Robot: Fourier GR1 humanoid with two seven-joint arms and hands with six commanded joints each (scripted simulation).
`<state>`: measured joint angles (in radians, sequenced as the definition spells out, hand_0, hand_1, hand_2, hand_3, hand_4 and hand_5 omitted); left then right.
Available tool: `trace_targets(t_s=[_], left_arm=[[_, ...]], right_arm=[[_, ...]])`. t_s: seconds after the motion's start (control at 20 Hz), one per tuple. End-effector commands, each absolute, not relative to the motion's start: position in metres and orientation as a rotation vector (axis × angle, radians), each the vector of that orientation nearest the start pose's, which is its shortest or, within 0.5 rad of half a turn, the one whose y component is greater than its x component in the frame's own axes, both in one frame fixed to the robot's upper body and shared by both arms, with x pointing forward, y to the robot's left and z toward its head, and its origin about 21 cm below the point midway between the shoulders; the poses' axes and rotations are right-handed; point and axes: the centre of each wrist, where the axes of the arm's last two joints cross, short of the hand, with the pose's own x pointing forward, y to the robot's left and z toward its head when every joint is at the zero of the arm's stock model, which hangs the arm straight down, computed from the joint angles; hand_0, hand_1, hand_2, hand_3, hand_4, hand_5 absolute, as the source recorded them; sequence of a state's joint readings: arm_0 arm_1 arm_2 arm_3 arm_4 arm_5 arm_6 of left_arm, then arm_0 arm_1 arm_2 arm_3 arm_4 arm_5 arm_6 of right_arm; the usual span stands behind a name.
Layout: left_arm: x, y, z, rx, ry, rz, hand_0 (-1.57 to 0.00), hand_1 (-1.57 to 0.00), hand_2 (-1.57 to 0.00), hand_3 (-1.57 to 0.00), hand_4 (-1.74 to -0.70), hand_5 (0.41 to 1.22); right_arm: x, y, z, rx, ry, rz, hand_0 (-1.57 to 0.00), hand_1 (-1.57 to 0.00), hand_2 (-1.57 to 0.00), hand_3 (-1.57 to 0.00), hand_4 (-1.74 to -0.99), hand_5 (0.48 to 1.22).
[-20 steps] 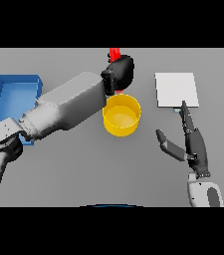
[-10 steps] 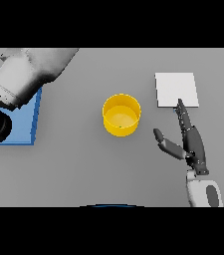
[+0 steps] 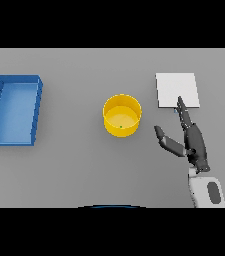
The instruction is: Pick up the red beaker and tilt it to pour out 1 green nut into yellow bowl. Pick up the yellow bowl and place it on the metallic measuring scale.
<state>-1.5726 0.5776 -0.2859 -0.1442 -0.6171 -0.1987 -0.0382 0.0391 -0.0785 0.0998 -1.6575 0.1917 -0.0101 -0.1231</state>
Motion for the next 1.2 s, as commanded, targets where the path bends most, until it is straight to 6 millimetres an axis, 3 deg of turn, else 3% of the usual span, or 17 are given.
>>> trace_targets(t_s=[0.0, 0.15, 0.35, 0.65, 0.8, 1.0, 1.1, 1.15], left_arm=[[0.486, 0.279, 0.303, 0.992, -1.301, -0.987, -1.57, -1.57, -1.57, -1.55, -1.74, 1.221], [0.483, 0.309, 0.255, 0.987, -1.234, -0.749, -1.57, -1.57, -1.57, -1.56, -1.74, 1.221], [0.473, 0.34, 0.211, 0.906, -1.156, -0.475, -1.57, -1.57, -1.57, -1.57, -1.74, 1.221], [0.443, 0.355, 0.118, 0.787, -1.145, -0.33, -1.57, -1.57, -1.57, -1.57, -1.74, 1.221], [0.422, 0.354, 0.1, 0.765, -1.134, -0.285, -1.57, -1.57, -1.57, -1.57, -1.74, 1.151], [0.395, 0.347, 0.089, 0.751, -1.092, -0.241, -1.57, -1.57, -1.57, -1.57, -1.74, 0.925], [0.388, 0.342, 0.098, 0.734, -1.069, -0.246, -1.57, -1.57, -1.53, -1.53, -1.52, 0.818], [0.382, 0.341, 0.1, 0.7, -1.102, -0.309, -1.47, -1.34, -1.28, -1.32, -1.37, 0.774]], right_arm=[[0.237, -0.221, 0.012, -0.129, -1.75, 0.296, 0.0, 0.0, 0.0, 0.0, -1.132, 0.614], [0.237, -0.222, 0.012, -0.127, -1.758, 0.301, 0.0, 0.0, 0.0, 0.0, -1.142, 0.628], [0.238, -0.224, 0.015, -0.111, -1.753, 0.303, 0.0, 0.0, 0.0, 0.0, -1.133, 0.655], [0.238, -0.227, 0.01, -0.114, -1.761, 0.31, 0.0, 0.0, 0.0, 0.0, -1.159, 0.677], [0.237, -0.226, 0.008, -0.117, -1.755, 0.314, 0.0, 0.0, 0.0, 0.0, -1.174, 0.676], [0.235, -0.225, 0.006, -0.112, -1.756, 0.316, 0.0, 0.0, 0.0, 0.0, -1.157, 0.671], [0.237, -0.227, 0.01, -0.105, -1.761, 0.31, 0.0, 0.0, 0.0, 0.0, -1.155, 0.67], [0.234, -0.226, 0.011, -0.099, -1.77, 0.311, 0.0, 0.0, 0.0, 0.0, -1.153, 0.67]])
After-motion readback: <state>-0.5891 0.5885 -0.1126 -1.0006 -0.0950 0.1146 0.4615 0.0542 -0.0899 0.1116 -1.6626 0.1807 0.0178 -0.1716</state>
